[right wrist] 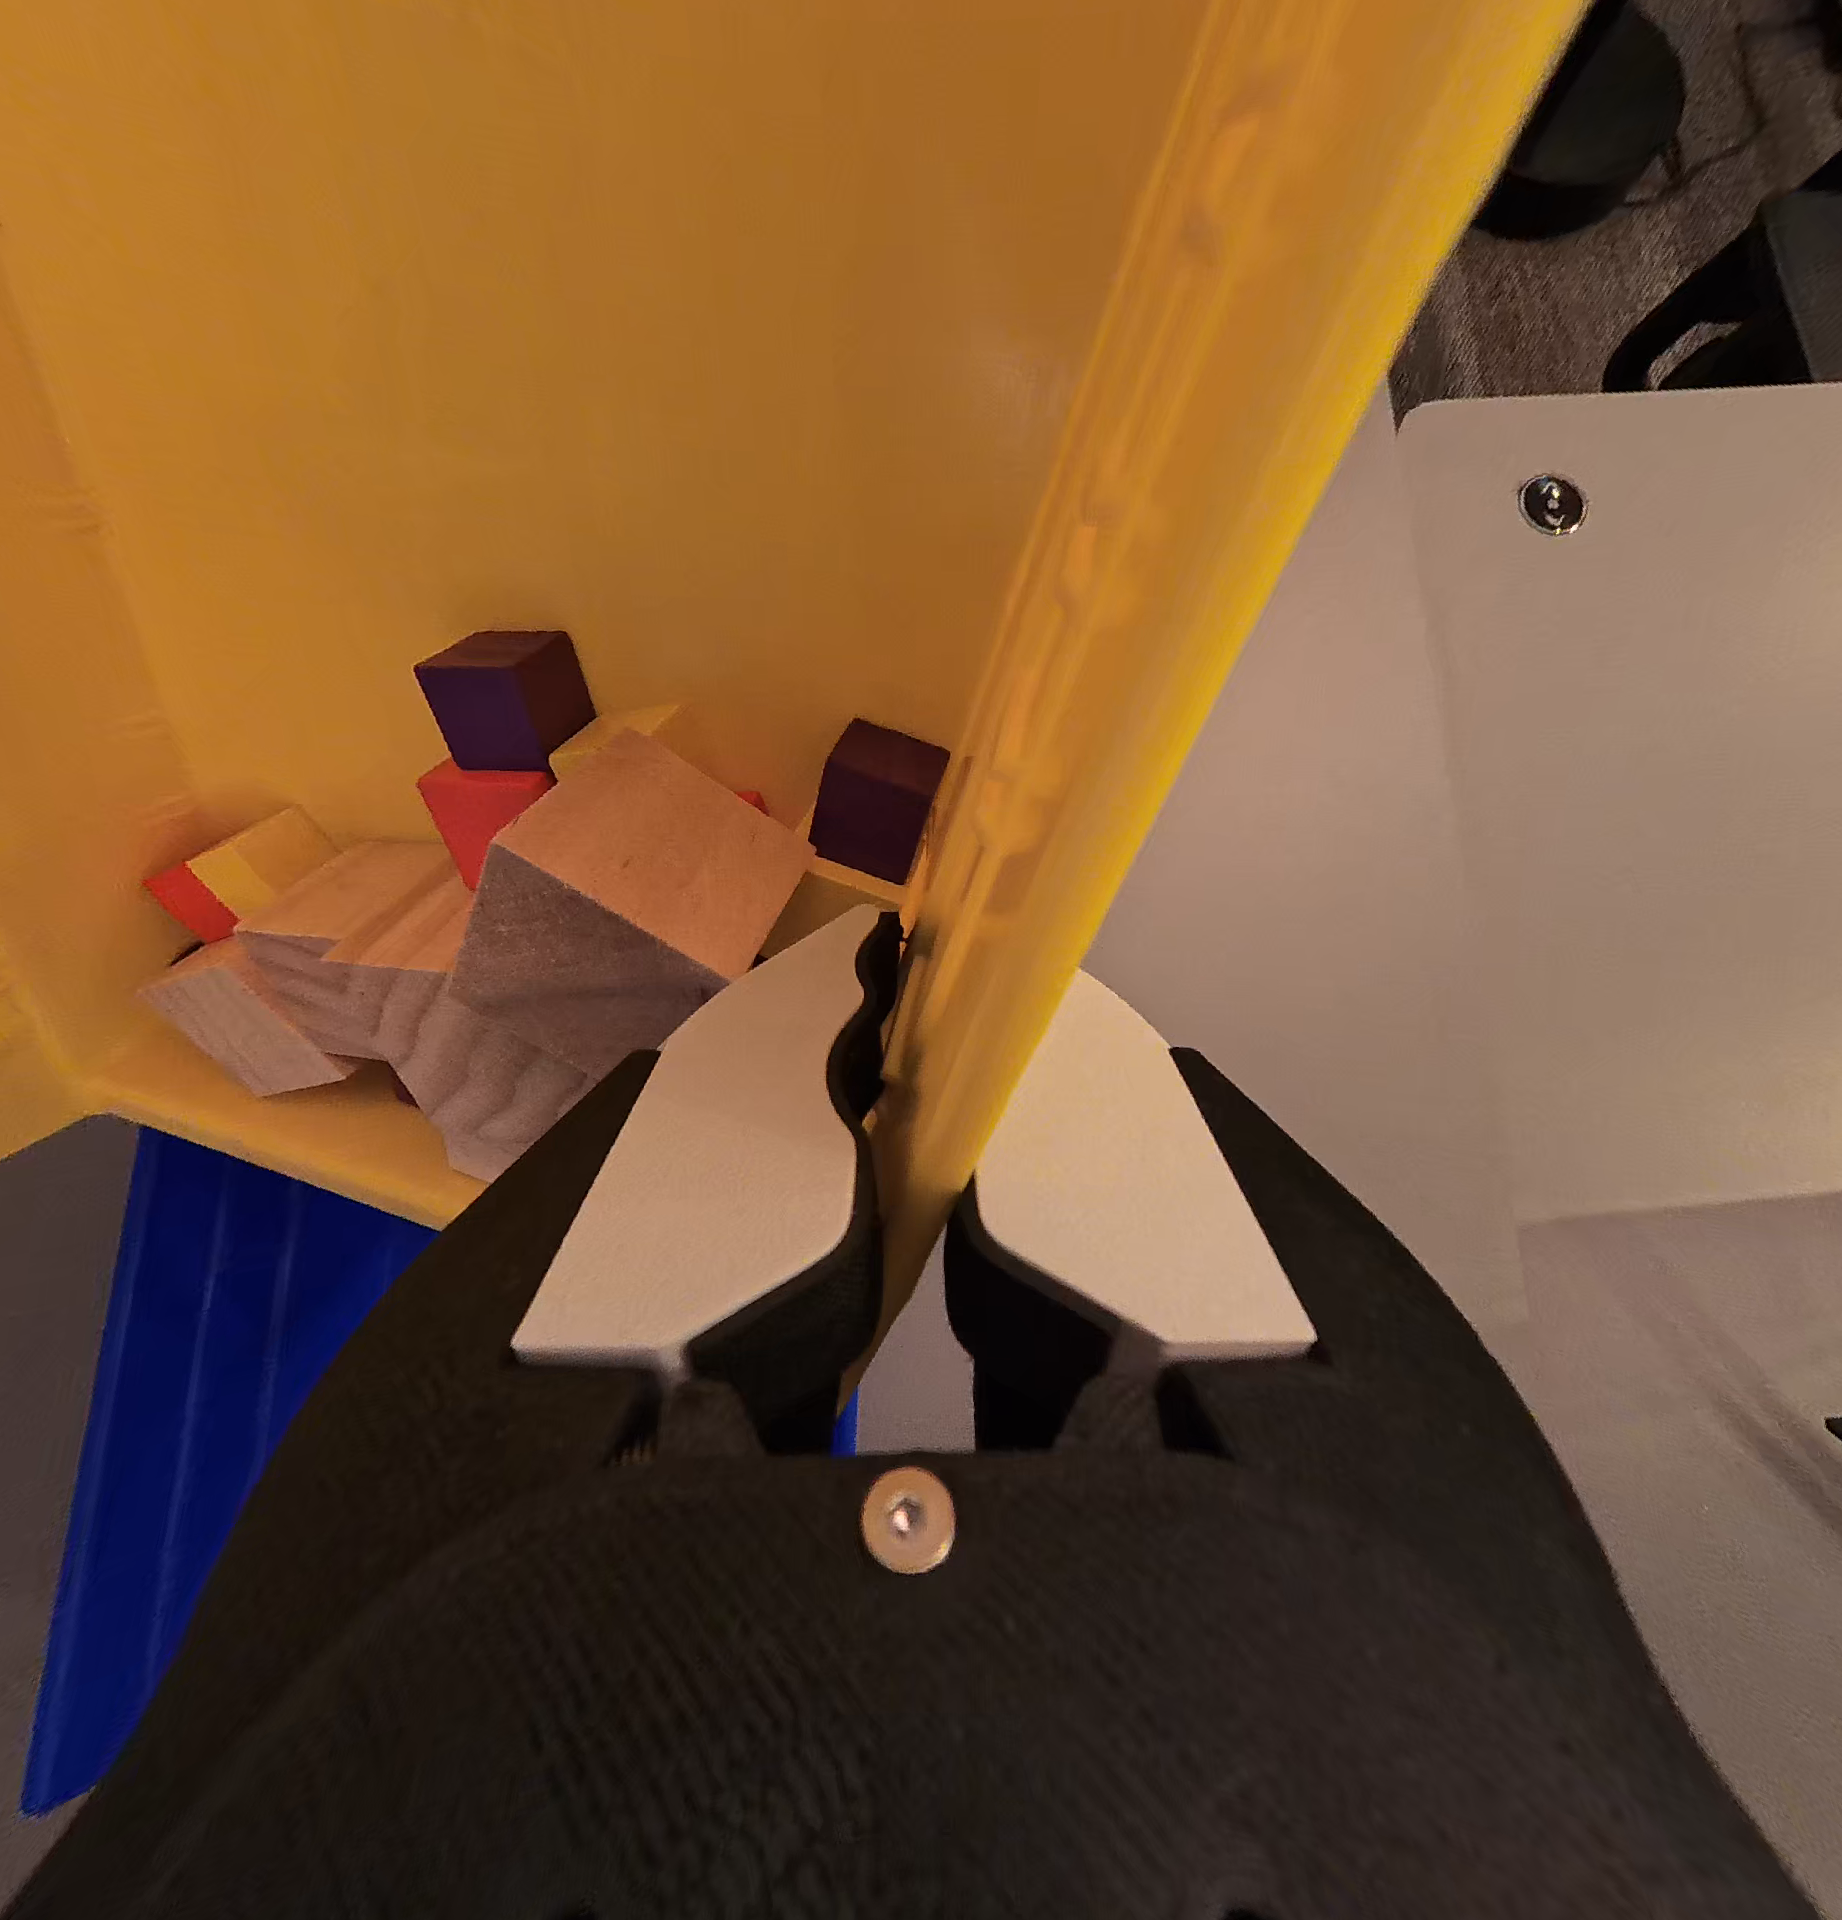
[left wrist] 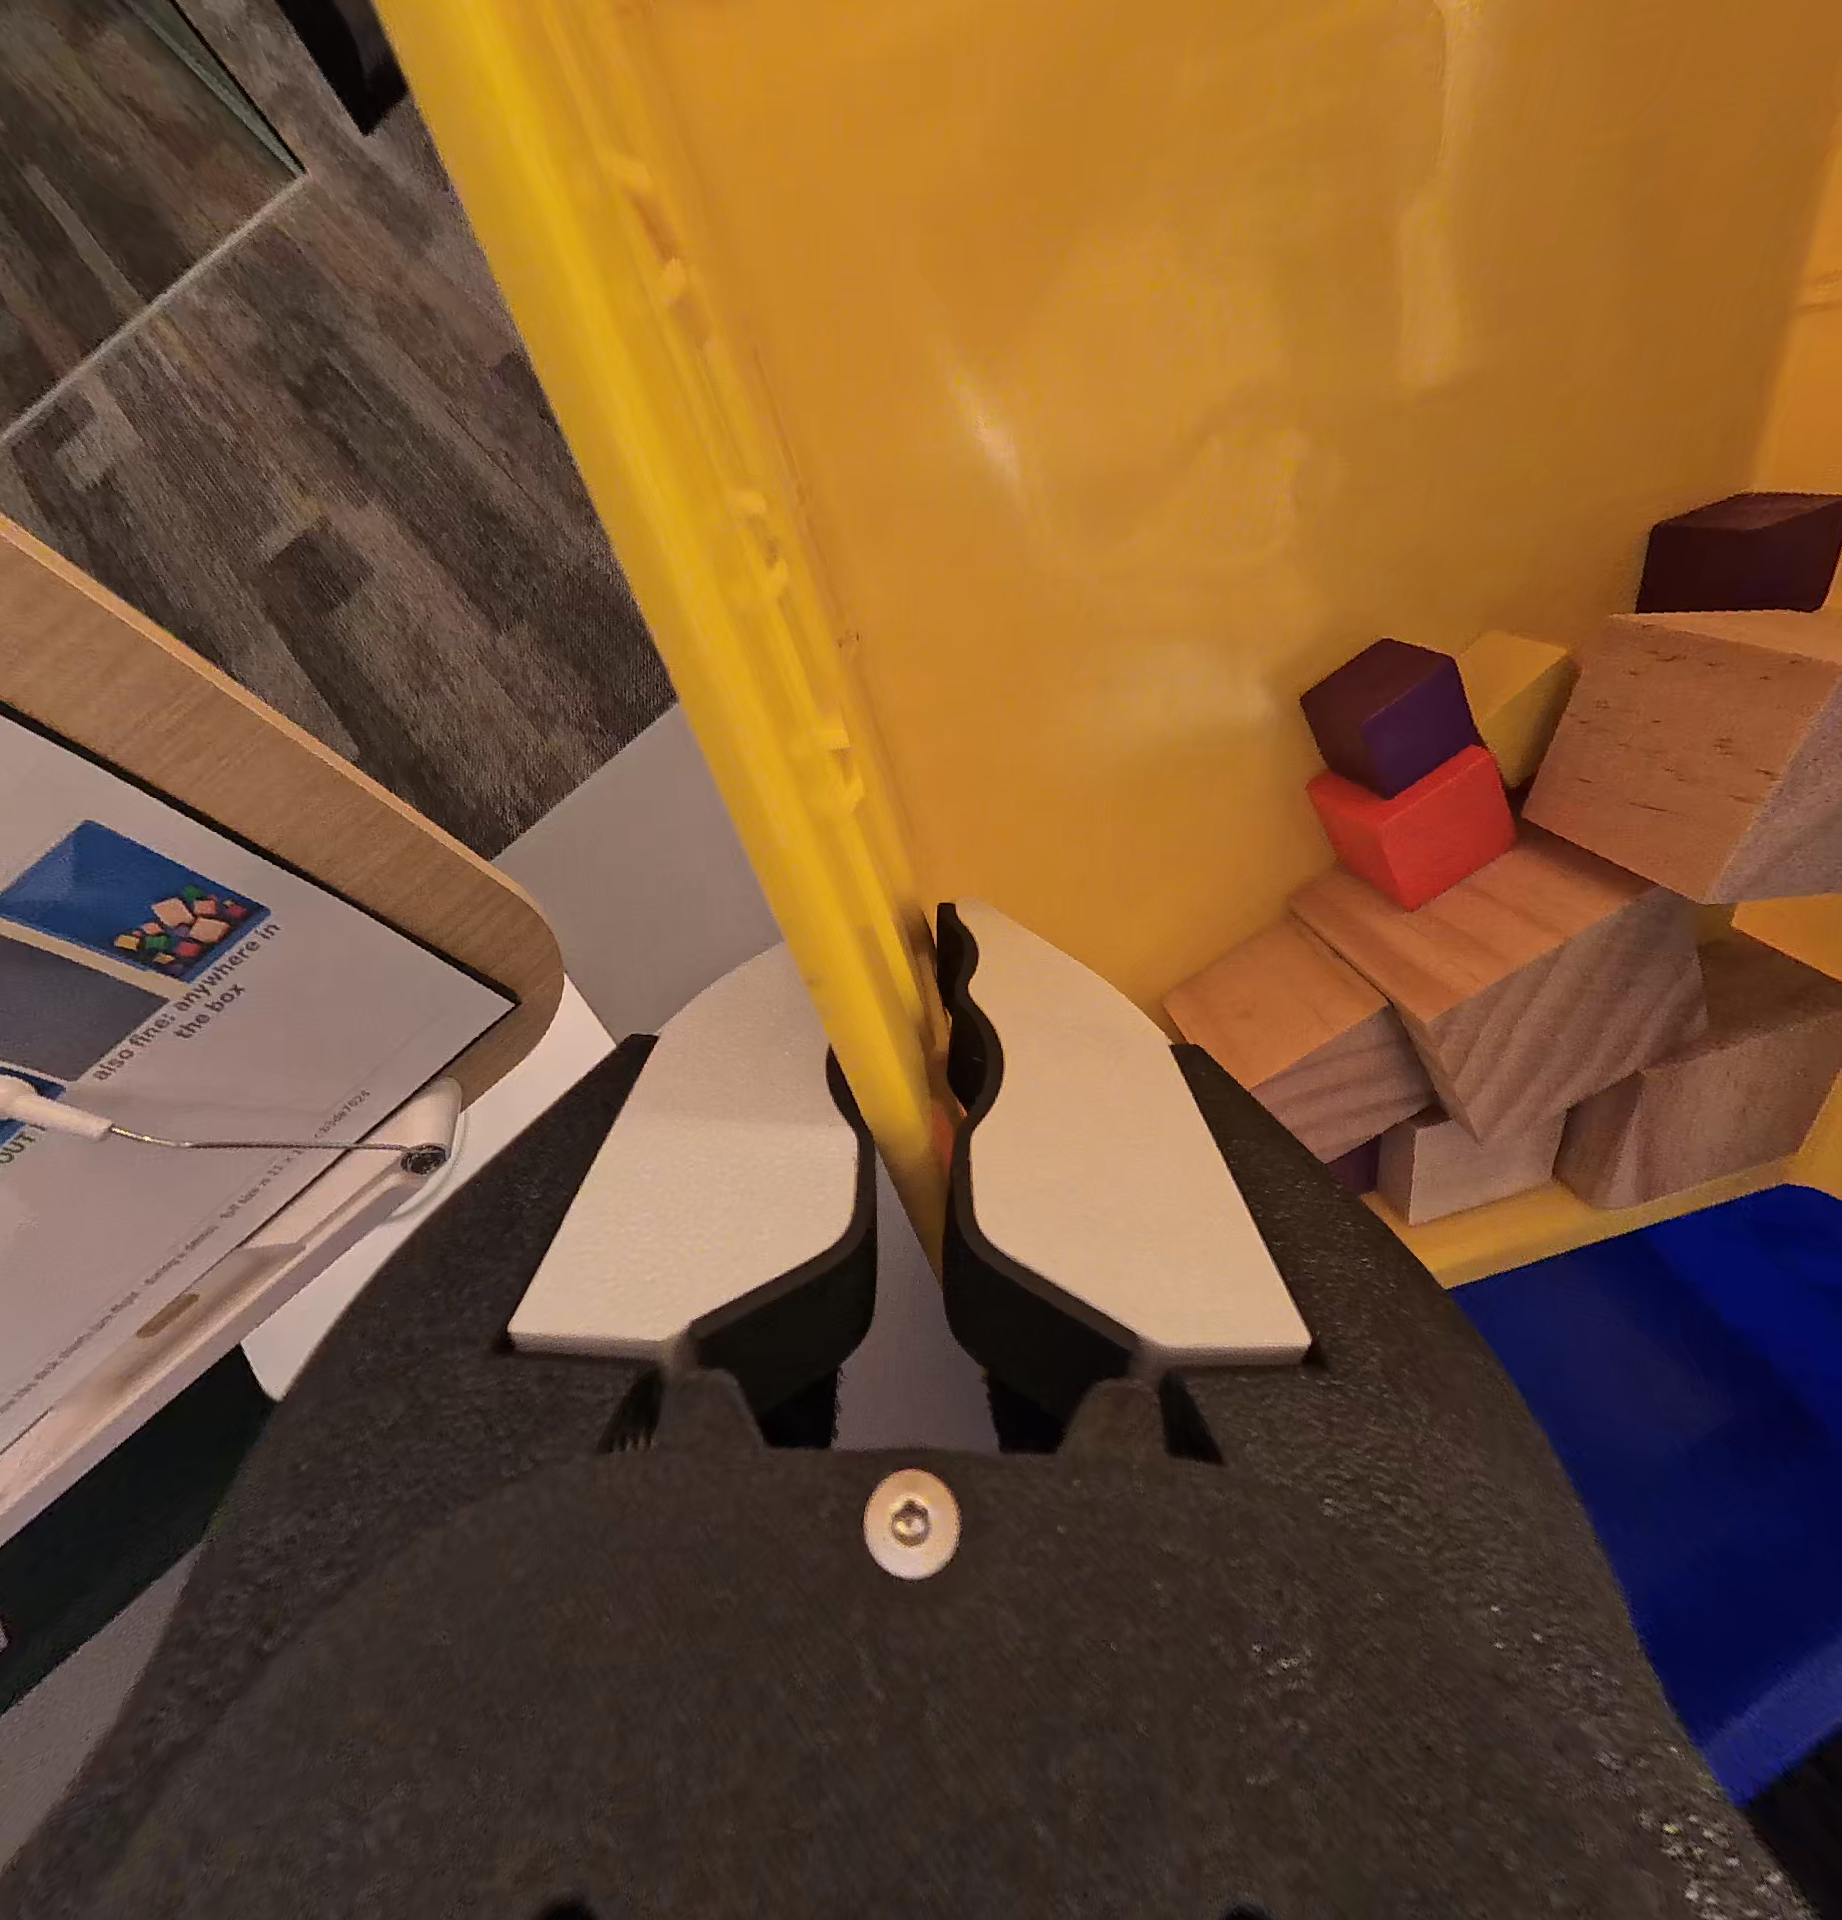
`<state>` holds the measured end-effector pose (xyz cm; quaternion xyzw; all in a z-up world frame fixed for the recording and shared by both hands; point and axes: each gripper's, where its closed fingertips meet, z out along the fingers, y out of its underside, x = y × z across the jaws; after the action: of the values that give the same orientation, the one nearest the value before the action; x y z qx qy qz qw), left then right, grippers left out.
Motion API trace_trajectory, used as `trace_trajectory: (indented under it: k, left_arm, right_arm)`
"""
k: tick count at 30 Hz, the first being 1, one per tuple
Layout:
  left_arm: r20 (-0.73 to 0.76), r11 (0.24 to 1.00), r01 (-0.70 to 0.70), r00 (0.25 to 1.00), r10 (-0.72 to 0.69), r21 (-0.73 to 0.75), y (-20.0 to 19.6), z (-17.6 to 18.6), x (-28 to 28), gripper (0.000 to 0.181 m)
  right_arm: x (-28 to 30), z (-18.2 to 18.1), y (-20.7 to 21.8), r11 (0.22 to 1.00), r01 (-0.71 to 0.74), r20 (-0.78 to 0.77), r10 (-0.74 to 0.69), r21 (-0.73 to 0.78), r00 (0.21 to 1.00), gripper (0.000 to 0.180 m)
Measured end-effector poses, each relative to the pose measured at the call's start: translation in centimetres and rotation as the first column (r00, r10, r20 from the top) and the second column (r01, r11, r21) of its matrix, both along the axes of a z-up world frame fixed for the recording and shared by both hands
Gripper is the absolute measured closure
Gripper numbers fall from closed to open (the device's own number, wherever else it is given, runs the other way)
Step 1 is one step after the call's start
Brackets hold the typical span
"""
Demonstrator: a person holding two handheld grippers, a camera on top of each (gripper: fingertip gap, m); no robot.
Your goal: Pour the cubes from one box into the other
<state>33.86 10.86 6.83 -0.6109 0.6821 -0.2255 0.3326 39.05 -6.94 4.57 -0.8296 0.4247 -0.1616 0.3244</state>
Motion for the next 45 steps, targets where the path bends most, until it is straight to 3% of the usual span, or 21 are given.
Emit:
trace_trajectory:
  k: [11, 18, 36, 45]
  left_arm:
    - [0.159, 0.999, 0.022, 0.987, -0.029, 0.046, -0.6, 1.4, 0.4, 0.173]
    - [0.266, 1.000, 0.006, 0.964, -0.001, -0.019, -0.6, 1.9, 0.3, 0.174]
    - [0.311, 1.000, 0.004, 0.950, 0.003, -0.023, -0.7, 2.7, 0.1, 0.175]
    - [0.413, 0.998, 0.027, 0.911, 0.002, -0.065, -1.5, 4.2, -0.1, 0.175]
  right_arm:
    - [0.1, 1.0, -0.5, 0.997, 0.035, 0.143, -0.044, 0.062, 0.989, 0.173]
    - [-0.1, 1.7, -0.5, 0.995, 0.038, 0.239, -0.059, 0.089, 0.969, 0.173]
    - [-0.2, 2.9, -0.7, 0.992, 0.051, 0.319, -0.087, 0.119, 0.944, 0.174]
    - [-0.4, 5.0, -1.5, 0.986, 0.058, 0.446, -0.123, 0.158, 0.887, 0.175]
